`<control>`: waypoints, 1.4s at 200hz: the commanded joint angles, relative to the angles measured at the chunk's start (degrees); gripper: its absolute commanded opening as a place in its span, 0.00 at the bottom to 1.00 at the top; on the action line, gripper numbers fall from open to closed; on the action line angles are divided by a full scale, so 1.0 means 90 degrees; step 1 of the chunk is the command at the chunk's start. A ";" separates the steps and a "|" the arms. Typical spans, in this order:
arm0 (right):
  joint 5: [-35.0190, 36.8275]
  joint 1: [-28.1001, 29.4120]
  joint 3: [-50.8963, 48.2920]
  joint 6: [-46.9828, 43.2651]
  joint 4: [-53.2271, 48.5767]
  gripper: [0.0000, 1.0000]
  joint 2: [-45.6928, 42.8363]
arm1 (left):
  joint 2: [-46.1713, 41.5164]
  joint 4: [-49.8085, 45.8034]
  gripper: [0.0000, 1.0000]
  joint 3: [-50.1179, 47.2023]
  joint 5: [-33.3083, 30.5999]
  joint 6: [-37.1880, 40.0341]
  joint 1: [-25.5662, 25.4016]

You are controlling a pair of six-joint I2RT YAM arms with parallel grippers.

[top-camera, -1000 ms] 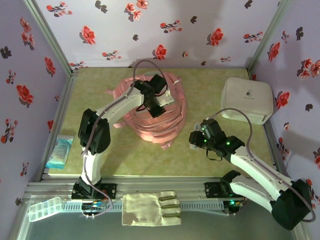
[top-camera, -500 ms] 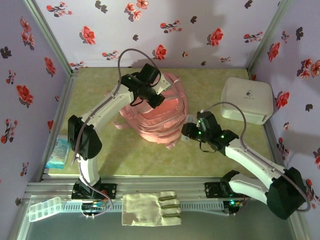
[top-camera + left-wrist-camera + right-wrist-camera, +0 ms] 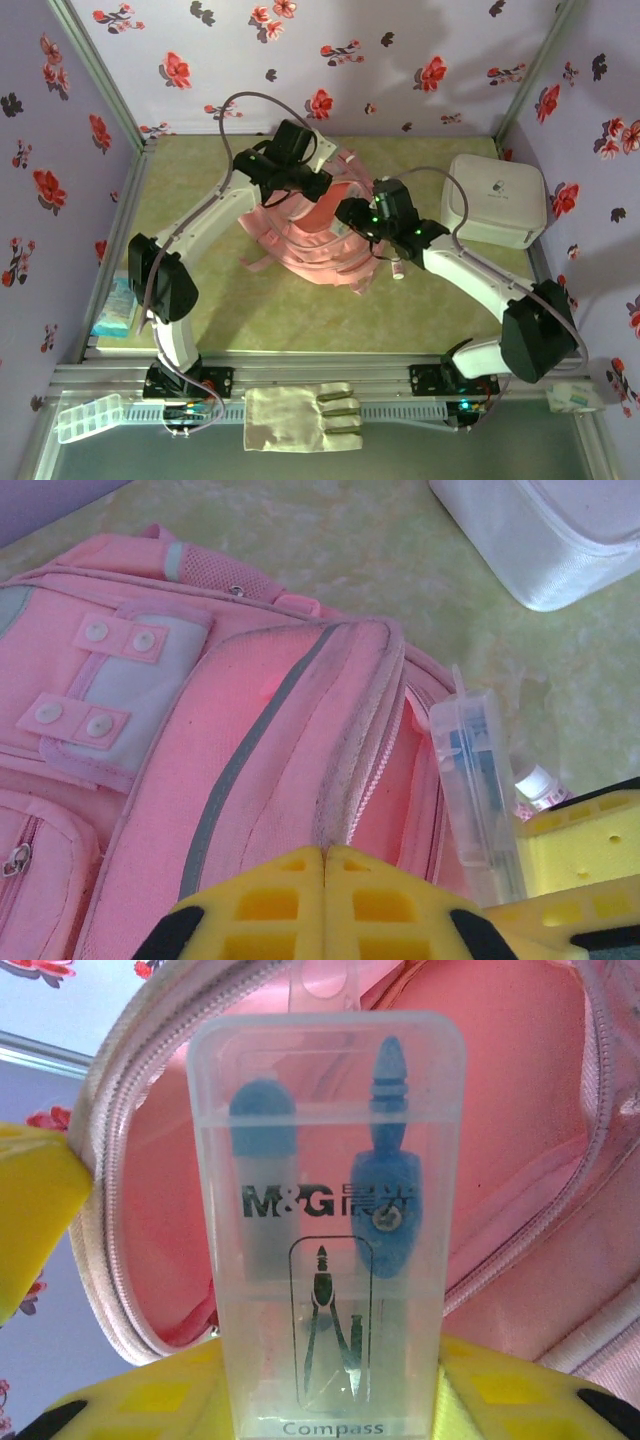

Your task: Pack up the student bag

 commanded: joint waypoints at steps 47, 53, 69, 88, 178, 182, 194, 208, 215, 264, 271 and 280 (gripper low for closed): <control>0.0157 -0.0091 0.0601 0.0644 0.0953 0.45 0.0815 | -0.0492 0.1005 0.00 0.0094 0.0102 -0.0556 0.0130; 0.0188 -0.0091 0.0651 0.0653 0.1015 0.45 0.0894 | -0.0492 0.1051 0.00 0.0094 0.0102 -0.0580 0.0139; 0.0320 -0.0091 0.0693 0.0732 0.1212 0.45 0.1114 | -0.0499 0.1154 0.00 0.0060 0.0102 -0.0683 0.0174; 0.0311 -0.0111 0.0704 0.0909 0.1566 0.47 0.1363 | -0.0495 0.1252 0.00 0.0016 0.0112 -0.0761 0.0208; 0.0250 -0.0140 0.0403 0.0862 0.1572 0.61 0.1294 | -0.0542 0.1245 0.00 -0.0129 0.0209 -0.0713 0.0219; 0.0279 -0.0136 0.0363 0.0842 0.1549 0.59 0.1264 | -0.0542 0.1250 0.00 -0.0124 0.0209 -0.0706 0.0221; 0.0366 -0.0149 0.0292 0.0816 0.1492 0.56 0.1200 | -0.0541 0.1250 0.00 -0.0150 0.0204 -0.0724 0.0226; 0.0422 -0.0174 0.0224 0.0746 0.1439 0.51 0.1091 | -0.0541 0.1242 0.00 -0.0188 0.0209 -0.0746 0.0228; 0.0454 -0.0188 0.0201 0.0693 0.1399 0.50 0.1009 | -0.0547 0.1246 0.00 -0.0226 0.0215 -0.0755 0.0225; 0.1256 -0.0250 -0.0302 0.0021 0.0658 0.55 -0.0079 | -0.0581 0.1235 0.00 -0.0794 0.0721 -0.0847 0.0228; 0.1377 -0.0264 -0.0378 -0.0035 0.0541 0.56 -0.0222 | -0.0591 0.1225 0.00 -0.0855 0.0867 -0.0884 0.0228; 0.1539 -0.0293 -0.0490 -0.0136 0.0355 0.57 -0.0421 | -0.0621 0.1224 0.04 -0.0948 0.1009 -0.0950 0.0218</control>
